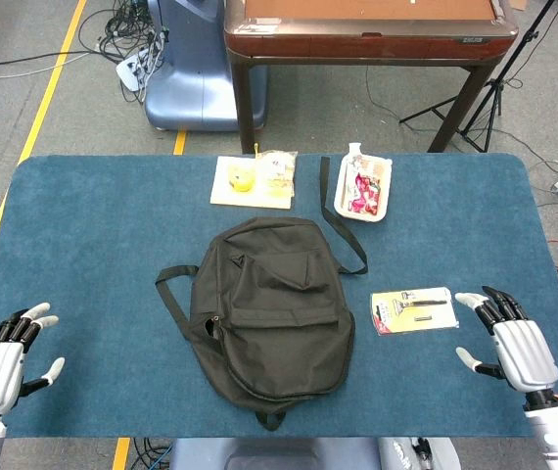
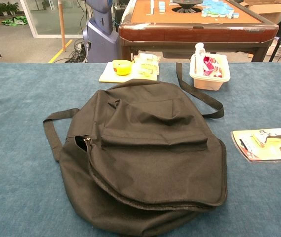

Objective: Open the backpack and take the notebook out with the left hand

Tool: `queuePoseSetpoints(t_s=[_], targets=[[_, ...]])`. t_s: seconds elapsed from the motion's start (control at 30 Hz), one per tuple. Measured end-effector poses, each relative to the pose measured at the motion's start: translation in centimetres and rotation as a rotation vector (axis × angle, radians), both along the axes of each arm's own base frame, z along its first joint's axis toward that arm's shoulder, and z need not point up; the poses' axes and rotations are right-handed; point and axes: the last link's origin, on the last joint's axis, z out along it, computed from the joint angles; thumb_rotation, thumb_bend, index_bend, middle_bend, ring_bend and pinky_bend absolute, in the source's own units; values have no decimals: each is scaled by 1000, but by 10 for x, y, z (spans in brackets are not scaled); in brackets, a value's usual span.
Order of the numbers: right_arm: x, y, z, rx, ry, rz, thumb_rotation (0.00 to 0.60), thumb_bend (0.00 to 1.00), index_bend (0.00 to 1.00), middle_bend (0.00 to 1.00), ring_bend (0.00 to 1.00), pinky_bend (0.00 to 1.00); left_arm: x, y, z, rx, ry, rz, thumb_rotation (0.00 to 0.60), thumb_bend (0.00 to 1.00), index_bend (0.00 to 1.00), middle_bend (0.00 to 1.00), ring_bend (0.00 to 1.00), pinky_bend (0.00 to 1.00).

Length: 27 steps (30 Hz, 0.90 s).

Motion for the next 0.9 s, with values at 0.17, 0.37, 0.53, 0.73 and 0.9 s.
queuePoseSetpoints(t_s=[0.17, 0.37, 0.53, 0.73, 0.9], targets=[[0, -1, -1, 6, -1, 3, 600, 233, 217, 229, 86, 136, 0, 1, -1, -1, 2, 1, 600, 224, 290, 188, 139, 173], [4, 0, -2, 19, -15, 19, 600, 233, 217, 229, 86, 136, 2, 0, 0, 1, 3, -3, 600, 224, 289, 188, 139, 173], [14, 1, -6, 55, -32, 59, 600, 233, 217, 229, 86, 135, 2, -2, 2, 7, 1, -4, 600, 224, 289, 188, 139, 173], [33, -3, -19, 138, -48, 126, 600, 233, 217, 229, 86, 136, 2, -4, 3, 11, -2, -4, 600, 224, 290, 188, 139, 173], [53, -8, -37, 233, -63, 191, 600, 200, 217, 224, 86, 136, 2, -5, 5, 15, -4, -9, 600, 224, 290, 188, 139, 173]])
